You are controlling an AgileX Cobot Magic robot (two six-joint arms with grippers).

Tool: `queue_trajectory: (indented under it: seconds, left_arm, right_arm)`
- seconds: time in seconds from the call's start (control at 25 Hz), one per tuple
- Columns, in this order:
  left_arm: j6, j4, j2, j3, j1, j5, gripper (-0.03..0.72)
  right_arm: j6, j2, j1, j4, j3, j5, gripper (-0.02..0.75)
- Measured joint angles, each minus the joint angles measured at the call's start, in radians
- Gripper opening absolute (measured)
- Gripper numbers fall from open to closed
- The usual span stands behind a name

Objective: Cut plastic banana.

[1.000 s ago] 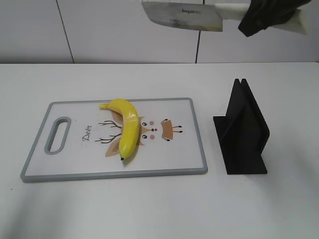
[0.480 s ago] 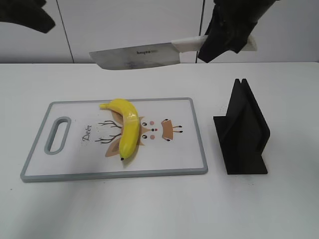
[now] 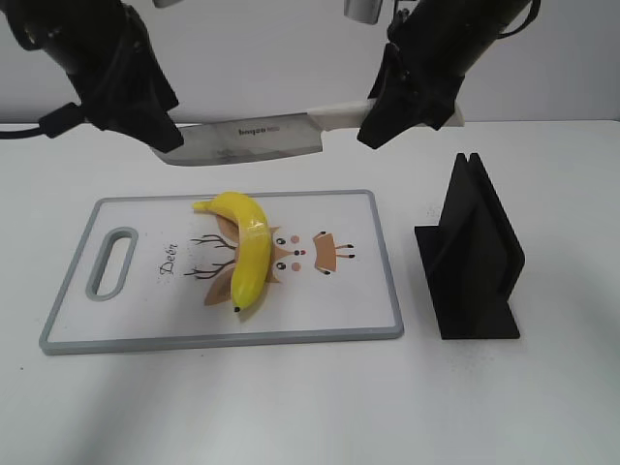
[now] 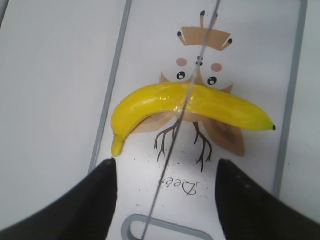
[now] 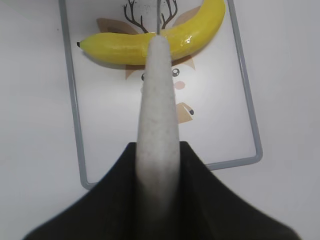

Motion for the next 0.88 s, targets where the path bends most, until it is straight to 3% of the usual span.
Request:
queue_trajectory:
  seconds: [0.16,0.28,0.36,0.48,0.52,0.88]
  left_arm:
    - [0.000,0.002,0.039,0.000,0.000,-0.044,0.557]
    - [0.001,0.003,0.050,0.000,0.000,-0.051,0.485]
    - [0.001,0.003,0.055,0.000,0.000,-0.053,0.356]
    - [0.008,0.002,0.055,0.000,-0.002,-0.050,0.088]
    - [0.015,0.003,0.055,0.000,-0.002,-0.046,0.050]
    - [0.029,0.018,0.131,0.000,-0.004,-0.056,0.007]
  right_arm:
    - [-0.010,0.000,0.000,0.028,0.000,0.002,0.169]
    - [-0.010,0.000,0.000,0.043,0.000,0.001,0.169]
    - [-0.010,0.000,0.000,0.044,0.000,0.001,0.169]
    - [-0.013,0.000,0.000,0.043,-0.001,-0.014,0.169]
    - [-0.023,0.000,0.000,0.038,-0.002,-0.021,0.169]
    - [-0.030,0.103,0.000,-0.003,-0.008,-0.031,0.169]
